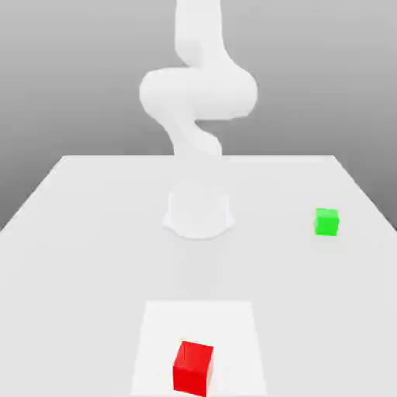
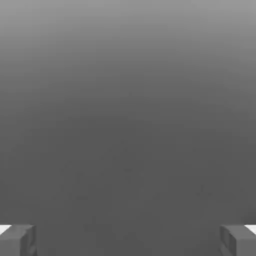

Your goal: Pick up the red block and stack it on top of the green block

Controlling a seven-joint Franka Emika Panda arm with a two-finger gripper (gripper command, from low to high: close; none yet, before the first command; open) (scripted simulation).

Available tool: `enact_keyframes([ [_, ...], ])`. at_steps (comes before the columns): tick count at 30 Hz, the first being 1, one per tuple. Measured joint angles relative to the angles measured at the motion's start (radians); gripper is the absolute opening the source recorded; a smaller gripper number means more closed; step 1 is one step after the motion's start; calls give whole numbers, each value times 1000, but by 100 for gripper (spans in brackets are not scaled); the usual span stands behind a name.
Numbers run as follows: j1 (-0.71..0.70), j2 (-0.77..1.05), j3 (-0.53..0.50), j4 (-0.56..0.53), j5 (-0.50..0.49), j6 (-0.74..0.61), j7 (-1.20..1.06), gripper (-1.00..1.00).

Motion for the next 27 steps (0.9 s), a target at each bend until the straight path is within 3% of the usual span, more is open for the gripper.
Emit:
enact_keyframes([
  [27,-57,983,38,-159,-30,418,222,0],
])
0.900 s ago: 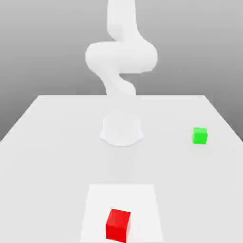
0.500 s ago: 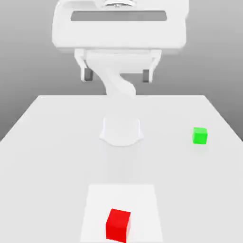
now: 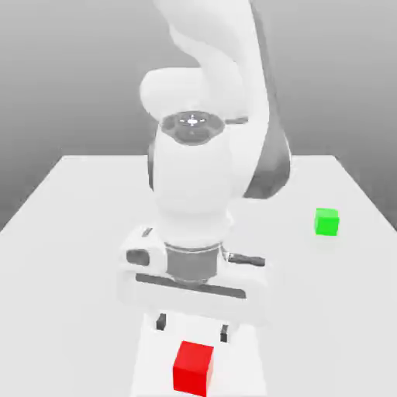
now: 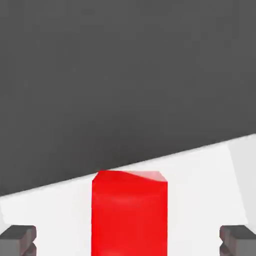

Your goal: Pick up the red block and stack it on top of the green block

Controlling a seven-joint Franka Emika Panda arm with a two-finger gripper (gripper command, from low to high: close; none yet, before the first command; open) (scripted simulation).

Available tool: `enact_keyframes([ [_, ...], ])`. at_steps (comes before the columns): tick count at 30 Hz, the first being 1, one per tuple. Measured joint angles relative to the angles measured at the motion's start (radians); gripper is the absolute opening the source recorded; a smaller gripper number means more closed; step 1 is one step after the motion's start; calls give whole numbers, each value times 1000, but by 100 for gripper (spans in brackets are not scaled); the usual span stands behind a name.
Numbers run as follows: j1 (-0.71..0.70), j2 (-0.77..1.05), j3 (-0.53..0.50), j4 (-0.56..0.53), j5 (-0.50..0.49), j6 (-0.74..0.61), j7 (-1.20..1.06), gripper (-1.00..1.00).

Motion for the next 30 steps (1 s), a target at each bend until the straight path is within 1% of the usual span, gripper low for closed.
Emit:
enact_keyframes([
  [2,6,72,-8,10,-8,60,7,0],
  [3,6,98,-9,14,-12,81,10,-100],
  [10,6,99,-8,14,-14,82,11,-100],
  [15,0,-57,12,-12,11,-47,-3,-100],
  [17,42,-113,72,-41,52,-70,8,-100],
  [20,139,-189,171,-90,125,-90,26,-100],
  [22,266,-248,235,-128,188,-104,41,-100],
  [24,398,-303,268,-165,243,-117,60,-100],
  [27,496,-378,325,-220,310,-130,95,-100],
  [30,601,-448,407,-277,371,-140,133,-100],
])
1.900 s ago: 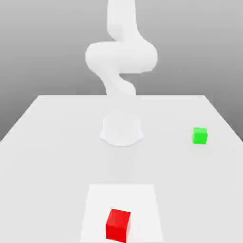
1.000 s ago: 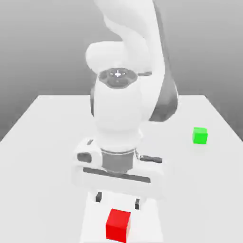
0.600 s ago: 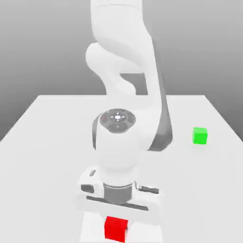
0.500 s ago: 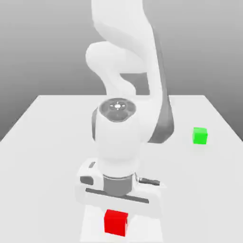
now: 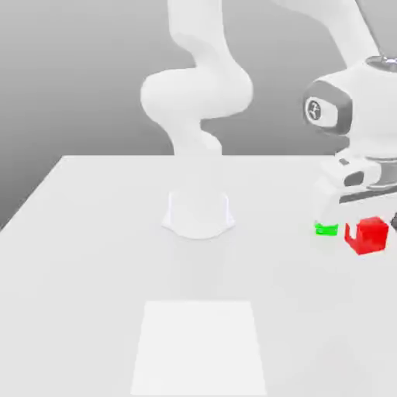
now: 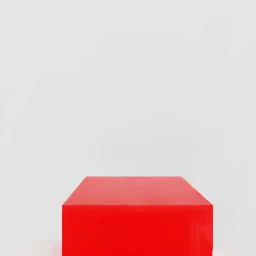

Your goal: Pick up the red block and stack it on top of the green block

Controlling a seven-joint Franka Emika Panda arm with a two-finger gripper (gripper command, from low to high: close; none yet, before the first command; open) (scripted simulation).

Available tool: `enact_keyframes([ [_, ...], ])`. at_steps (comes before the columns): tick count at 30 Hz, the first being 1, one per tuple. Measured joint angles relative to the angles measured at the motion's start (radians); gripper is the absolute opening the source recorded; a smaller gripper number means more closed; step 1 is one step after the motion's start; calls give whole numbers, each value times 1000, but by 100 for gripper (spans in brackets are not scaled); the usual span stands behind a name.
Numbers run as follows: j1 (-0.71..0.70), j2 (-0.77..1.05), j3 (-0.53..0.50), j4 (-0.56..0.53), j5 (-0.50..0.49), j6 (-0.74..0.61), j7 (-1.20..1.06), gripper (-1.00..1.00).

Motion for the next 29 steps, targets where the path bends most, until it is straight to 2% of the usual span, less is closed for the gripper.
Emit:
enact_keyframes([
  [9,337,-173,250,-175,146,3,135,-100],
  [11,338,-169,285,-187,132,18,163,-100],
  [22,160,22,413,-190,-98,207,325,-100],
  [25,103,99,441,-195,-214,277,405,-100],
  [27,79,157,428,-199,-338,325,490,-100],
  [28,70,176,415,-200,-383,340,520,100],
  [29,59,176,415,-200,-383,340,520,100],
])
